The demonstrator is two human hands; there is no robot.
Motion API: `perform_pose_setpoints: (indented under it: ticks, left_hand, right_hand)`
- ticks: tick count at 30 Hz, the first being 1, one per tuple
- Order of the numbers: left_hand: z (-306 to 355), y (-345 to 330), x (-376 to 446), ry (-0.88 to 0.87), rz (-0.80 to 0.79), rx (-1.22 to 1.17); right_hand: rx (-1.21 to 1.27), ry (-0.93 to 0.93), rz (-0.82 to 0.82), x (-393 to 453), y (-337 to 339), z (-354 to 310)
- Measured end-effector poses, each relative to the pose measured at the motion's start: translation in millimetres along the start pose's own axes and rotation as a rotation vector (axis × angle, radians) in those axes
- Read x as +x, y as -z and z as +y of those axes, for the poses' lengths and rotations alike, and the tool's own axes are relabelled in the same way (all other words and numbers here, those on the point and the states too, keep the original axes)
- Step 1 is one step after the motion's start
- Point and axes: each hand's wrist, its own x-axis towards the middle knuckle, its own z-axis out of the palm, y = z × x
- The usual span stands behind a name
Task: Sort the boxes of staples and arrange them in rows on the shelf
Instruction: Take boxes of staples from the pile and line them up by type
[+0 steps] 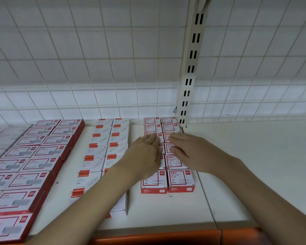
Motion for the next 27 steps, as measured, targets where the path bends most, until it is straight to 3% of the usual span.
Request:
perform_pose_setpoints:
  ticks: [8, 15, 27]
  left_hand:
    - [2.4, 2.3, -0.5, 0.029, -0.032, -0.018]
    - [5.5, 4.9, -26.6, -0.022, 0.031, -0.015]
    - [17.0, 2.9, -38.9, 0.005, -0.008, -0.051]
  right_hand:
    - [0.013, -0.013, -0.008, -2.0, 2.2, -0.3]
    - [0.035, 0.014, 0.061, -20.1, 4.7, -9.2]
    - [0.055, -0.005, 0.001, -34.6, -0.3, -14.0]
